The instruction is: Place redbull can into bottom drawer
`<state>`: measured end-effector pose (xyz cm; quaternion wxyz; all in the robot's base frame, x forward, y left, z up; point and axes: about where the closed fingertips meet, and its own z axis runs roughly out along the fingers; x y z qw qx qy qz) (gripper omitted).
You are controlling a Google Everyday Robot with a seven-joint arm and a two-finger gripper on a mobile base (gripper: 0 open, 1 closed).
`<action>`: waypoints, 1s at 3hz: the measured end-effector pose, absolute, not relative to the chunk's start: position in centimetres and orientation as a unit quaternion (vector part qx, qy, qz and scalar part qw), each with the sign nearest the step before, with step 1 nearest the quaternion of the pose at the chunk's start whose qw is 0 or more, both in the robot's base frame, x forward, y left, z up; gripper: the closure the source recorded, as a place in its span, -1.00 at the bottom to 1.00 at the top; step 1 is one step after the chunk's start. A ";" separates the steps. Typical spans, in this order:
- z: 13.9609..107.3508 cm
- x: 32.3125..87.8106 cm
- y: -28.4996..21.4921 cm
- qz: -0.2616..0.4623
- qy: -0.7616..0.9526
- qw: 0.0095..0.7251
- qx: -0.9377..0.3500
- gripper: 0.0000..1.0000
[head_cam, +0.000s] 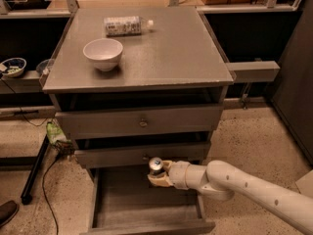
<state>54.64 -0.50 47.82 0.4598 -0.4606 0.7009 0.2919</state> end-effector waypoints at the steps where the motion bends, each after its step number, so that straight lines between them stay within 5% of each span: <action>1: 43.4 54.2 0.6 0.304 0.714 0.440 -0.452 1.00; 3: 40.8 53.9 1.4 0.318 0.722 0.428 -0.441 1.00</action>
Offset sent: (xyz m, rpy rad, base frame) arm -0.0090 0.0222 -0.1011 0.0245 0.1530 -0.0173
